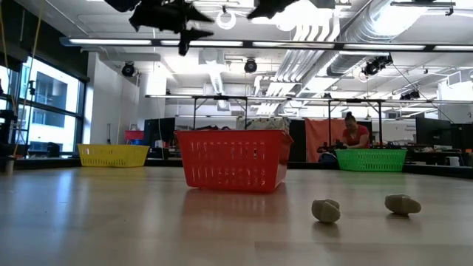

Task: Sort Halloween decoration
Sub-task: Put the white skull toy into the green bin

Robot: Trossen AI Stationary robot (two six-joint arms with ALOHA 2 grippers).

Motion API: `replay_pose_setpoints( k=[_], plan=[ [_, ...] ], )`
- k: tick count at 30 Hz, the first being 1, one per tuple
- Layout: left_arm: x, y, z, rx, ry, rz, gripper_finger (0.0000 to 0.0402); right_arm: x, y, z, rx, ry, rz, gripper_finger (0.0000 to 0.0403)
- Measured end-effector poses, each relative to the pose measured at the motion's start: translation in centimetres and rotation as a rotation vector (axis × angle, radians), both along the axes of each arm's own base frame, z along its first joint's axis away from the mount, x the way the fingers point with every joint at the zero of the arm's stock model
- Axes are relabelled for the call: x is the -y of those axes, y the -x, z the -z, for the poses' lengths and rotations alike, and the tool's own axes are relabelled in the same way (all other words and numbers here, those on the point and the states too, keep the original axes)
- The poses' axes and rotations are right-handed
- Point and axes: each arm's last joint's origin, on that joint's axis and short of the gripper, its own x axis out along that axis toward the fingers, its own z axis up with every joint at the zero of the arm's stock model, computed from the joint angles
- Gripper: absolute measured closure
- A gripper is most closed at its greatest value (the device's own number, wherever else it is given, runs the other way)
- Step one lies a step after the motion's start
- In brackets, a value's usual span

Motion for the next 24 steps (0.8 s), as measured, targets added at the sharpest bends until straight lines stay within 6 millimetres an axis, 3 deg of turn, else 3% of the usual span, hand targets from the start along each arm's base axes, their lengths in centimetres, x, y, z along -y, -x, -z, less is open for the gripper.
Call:
replay_pose_setpoints(
  k=[7,14,19,24],
  plan=[
    [-0.2,0.9,2.3,-0.23,-0.074,-0.115,0.0256,3.6,3.6,1.6,-0.112,-0.193,0.246,0.0341],
    [0.1,0.8,2.5,-0.253,-0.093,-0.093,0.0257,6.7,8.2,4.3,-0.117,-0.568,0.625,0.0341],
    [0.1,0.7,2.6,-0.254,-0.092,-0.089,0.0257,7.9,11.8,6.4,-0.108,-0.858,0.928,0.0341],
    [0.1,0.8,2.6,-0.26,-0.103,-0.083,0.0257,8.8,14.1,8.2,-0.099,-1.038,1.181,0.0341]
  ],
)
